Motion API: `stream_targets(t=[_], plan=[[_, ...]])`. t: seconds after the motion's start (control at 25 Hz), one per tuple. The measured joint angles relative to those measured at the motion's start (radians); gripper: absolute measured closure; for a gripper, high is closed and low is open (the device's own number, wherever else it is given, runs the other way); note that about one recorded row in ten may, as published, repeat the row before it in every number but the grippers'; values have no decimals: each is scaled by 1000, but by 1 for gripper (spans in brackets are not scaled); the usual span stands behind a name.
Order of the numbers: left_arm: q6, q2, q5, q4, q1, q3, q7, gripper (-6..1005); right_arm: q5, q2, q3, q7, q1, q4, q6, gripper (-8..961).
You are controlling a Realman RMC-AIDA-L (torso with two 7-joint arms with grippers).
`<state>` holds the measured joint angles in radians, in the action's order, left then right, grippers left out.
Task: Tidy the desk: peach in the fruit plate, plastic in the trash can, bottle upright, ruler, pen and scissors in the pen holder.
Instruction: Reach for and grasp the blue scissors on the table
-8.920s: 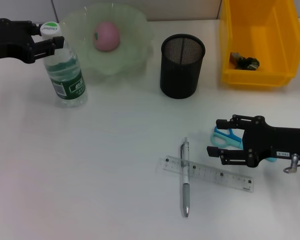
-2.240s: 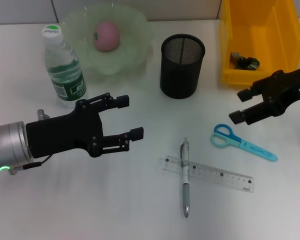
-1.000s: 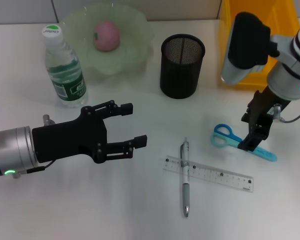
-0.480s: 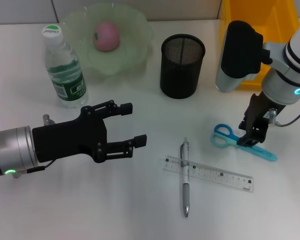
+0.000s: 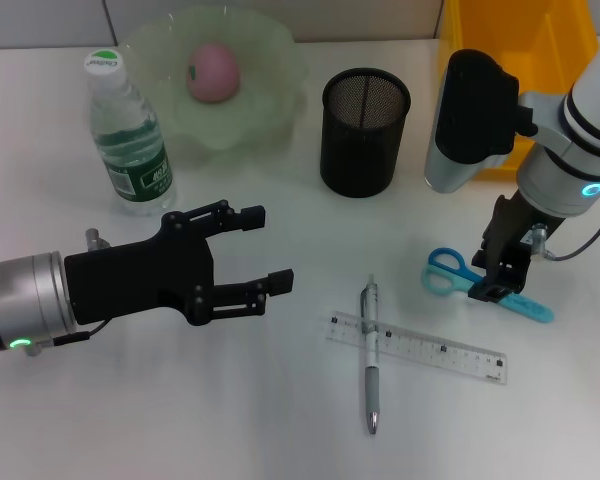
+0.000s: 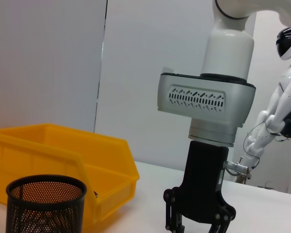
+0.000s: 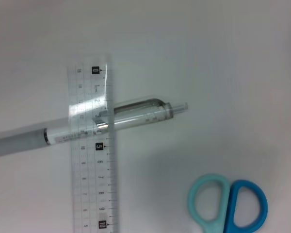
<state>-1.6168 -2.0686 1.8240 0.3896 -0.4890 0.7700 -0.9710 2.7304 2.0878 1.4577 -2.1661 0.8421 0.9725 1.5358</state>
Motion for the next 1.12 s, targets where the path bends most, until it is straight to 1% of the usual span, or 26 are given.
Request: stream_targets(t=[1.12], plan=[[6,1,6,0,-10,0,0,170,0,0,9,-5,0,-29,-17,569]])
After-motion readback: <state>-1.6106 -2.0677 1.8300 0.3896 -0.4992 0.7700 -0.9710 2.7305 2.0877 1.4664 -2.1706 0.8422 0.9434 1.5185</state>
